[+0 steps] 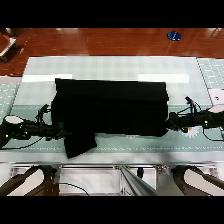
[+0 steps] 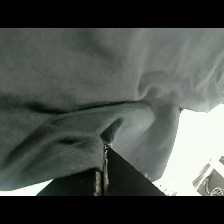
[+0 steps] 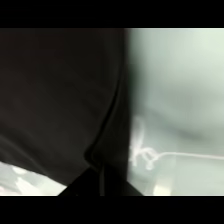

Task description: Fold the shirts.

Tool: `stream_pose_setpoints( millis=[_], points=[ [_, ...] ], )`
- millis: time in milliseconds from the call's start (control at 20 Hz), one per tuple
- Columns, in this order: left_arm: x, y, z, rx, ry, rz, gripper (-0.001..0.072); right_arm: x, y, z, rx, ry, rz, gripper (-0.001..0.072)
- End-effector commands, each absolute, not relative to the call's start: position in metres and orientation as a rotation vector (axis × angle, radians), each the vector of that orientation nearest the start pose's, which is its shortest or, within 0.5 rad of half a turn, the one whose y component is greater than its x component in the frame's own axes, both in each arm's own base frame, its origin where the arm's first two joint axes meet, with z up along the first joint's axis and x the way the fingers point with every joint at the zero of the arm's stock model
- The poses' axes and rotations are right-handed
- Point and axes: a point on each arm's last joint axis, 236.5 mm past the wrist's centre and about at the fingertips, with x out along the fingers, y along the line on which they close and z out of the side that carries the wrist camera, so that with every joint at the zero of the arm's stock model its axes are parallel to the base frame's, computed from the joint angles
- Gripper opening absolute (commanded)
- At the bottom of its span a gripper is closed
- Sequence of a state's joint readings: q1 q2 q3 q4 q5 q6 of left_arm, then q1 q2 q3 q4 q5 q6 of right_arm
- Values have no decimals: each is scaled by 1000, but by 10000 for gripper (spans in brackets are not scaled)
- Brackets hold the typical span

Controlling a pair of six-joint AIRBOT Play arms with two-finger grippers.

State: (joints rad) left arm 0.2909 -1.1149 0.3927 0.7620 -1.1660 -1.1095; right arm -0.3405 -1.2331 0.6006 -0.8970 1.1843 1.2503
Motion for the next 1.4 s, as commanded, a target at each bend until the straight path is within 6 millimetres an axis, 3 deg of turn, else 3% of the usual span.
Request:
stream_pose_setpoints(
  millis=[0,150,300,400,500,750,950,1150,1350],
  points=[
    [216,-102,-87,-800,1485,-390,21,253,51,-83,649,1580,267,29],
    [243,-98,-55,-755,1420,-450,21,263,21,-61,604,1552,241,29],
    [291,-79,-9,-712,1290,-436,20,273,-4,-46,567,1516,200,29],
    [324,-71,12,-684,1227,-425,18,289,-9,-42,561,1489,197,29],
    [355,-77,18,-682,1238,-440,19,318,-4,-41,598,1434,222,29],
    [436,-100,3,-708,1286,-449,19,396,5,-33,662,1332,292,29],
    [487,-99,-13,-782,1302,-398,19,447,0,-39,660,1308,284,29],
    [503,-90,-31,-796,1313,-372,19,482,-10,-48,672,1291,268,29],
    [491,-56,-64,-690,1396,-222,19,498,-10,-58,706,1281,280,29]
  ],
)
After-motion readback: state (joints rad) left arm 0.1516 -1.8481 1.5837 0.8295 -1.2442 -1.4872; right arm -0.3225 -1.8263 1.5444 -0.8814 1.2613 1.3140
